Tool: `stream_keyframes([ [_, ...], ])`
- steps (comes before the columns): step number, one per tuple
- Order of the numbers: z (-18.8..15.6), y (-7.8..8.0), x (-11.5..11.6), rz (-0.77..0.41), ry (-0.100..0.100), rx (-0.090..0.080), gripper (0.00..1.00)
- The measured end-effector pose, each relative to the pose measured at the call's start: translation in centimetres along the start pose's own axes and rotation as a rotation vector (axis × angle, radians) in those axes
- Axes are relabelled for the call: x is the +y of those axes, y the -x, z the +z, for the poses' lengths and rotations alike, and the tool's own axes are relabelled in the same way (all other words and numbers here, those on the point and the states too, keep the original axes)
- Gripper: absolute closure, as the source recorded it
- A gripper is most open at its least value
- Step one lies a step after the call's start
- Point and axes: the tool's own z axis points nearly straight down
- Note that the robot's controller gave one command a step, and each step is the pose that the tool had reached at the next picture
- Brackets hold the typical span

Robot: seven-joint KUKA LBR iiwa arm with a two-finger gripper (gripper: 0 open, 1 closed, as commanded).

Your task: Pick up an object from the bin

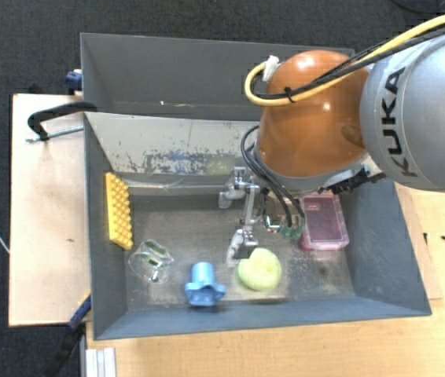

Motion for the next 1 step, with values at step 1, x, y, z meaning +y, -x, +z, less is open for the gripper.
stream_keyframes([
  [1,-0.40,0.10,-0.09,0.003,0.001,-0.007,0.00],
])
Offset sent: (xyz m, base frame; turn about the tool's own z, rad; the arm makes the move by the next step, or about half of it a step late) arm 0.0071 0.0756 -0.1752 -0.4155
